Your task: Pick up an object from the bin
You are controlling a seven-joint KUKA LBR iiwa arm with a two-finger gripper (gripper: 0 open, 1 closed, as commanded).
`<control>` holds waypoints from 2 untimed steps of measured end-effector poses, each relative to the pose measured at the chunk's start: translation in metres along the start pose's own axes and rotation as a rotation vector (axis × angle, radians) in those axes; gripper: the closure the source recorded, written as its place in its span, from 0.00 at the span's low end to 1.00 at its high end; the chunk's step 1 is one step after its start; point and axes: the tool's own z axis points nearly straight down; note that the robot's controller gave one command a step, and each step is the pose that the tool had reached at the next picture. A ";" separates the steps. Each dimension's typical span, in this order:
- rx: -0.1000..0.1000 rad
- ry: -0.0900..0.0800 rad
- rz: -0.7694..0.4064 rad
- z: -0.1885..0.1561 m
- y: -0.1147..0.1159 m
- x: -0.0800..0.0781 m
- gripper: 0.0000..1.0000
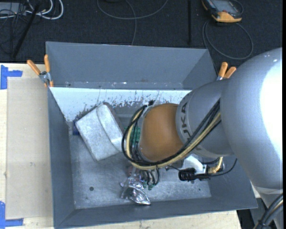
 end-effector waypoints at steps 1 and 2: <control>-0.001 0.006 -0.004 -0.001 0.003 0.003 1.00; 0.005 0.000 0.000 -0.024 -0.144 -0.050 1.00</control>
Offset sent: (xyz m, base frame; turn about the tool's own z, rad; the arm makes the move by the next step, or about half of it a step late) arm 0.0000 0.0000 0.0000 0.0000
